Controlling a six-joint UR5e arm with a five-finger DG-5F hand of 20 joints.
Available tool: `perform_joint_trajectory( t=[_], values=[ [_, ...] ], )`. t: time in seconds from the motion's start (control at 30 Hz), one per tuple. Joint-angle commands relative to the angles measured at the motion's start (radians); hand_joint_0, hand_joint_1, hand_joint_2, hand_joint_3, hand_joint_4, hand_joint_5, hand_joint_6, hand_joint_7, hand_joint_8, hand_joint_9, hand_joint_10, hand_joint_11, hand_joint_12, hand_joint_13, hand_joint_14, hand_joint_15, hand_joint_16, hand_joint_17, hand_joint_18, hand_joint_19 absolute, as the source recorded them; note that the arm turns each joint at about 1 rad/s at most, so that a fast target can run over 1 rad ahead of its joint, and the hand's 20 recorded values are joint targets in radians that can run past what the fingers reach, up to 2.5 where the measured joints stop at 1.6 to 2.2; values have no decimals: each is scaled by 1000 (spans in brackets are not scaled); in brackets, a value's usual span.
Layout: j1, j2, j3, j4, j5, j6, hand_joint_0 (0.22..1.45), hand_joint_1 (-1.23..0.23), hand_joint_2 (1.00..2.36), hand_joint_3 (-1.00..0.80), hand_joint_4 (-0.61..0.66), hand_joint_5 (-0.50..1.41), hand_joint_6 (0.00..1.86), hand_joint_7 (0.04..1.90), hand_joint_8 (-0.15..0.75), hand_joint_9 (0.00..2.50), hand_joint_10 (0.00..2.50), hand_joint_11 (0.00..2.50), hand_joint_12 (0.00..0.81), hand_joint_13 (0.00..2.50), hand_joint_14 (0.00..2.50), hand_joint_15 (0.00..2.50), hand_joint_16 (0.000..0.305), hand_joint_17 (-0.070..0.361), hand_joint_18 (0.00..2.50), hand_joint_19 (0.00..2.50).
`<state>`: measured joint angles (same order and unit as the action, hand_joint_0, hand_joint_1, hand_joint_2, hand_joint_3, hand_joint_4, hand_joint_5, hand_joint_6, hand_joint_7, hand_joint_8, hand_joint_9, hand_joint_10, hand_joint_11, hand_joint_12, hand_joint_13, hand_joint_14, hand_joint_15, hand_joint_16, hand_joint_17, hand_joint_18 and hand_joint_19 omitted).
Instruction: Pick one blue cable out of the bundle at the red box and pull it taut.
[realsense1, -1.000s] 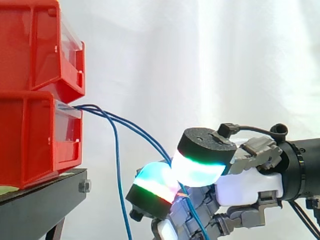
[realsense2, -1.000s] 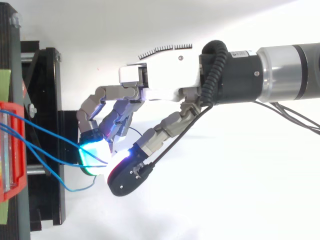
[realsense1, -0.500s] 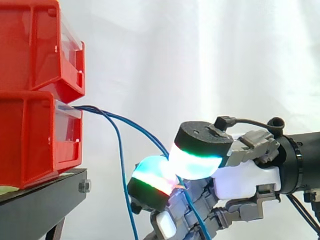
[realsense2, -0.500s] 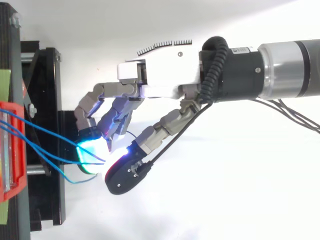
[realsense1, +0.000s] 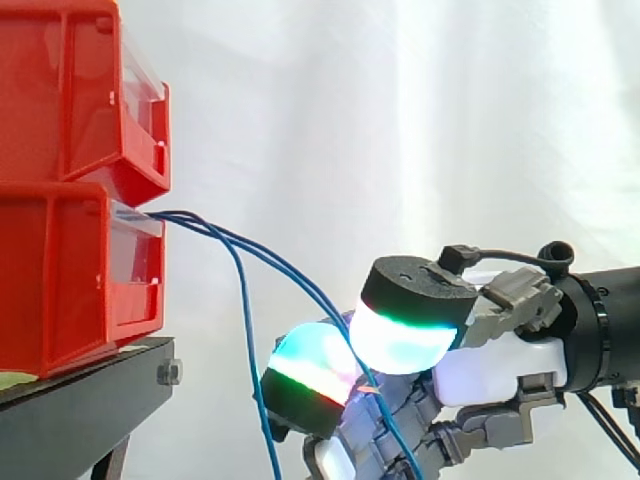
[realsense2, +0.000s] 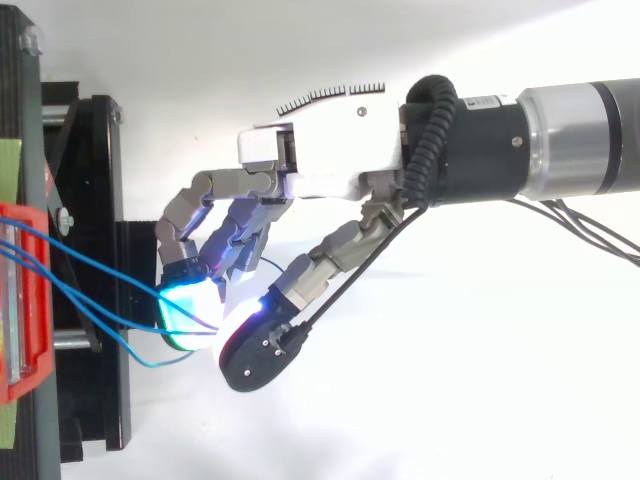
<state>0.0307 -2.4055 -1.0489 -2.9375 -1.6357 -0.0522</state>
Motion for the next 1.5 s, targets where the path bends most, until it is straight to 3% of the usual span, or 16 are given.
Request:
perform_joint_trajectory(
  t=[0.0,0.27,0.67,0.77,0.83,1.07,1.47],
  values=[
    [0,0,1,0,-1,0,739,-862,1000,-500,143,-221,880,968,319,700,15,667,396,630,9,265,52,117,715,352],
    [0,0,0,0,0,0,658,-906,1000,-500,168,-231,858,957,316,656,13,660,397,596,9,264,53,119,687,374],
    [0,0,1,0,-1,0,529,-762,1000,-500,184,-190,819,981,353,719,14,640,416,610,9,280,56,126,685,418],
    [0,0,1,0,-1,0,572,-742,1000,-500,176,-177,805,1034,348,748,15,644,408,622,9,287,54,122,675,430],
    [0,0,1,0,0,0,621,-739,1010,-381,164,-171,824,1058,347,785,13,643,404,659,9,291,53,119,715,438],
    [5,0,1,2,0,0,635,-796,1018,-224,132,-190,868,1066,347,787,15,661,404,669,9,283,53,119,733,426],
    [5,-1,17,-3,0,0,745,-938,1013,-346,89,-197,871,1025,322,780,14,682,390,682,9,273,52,117,746,368]
  ],
)
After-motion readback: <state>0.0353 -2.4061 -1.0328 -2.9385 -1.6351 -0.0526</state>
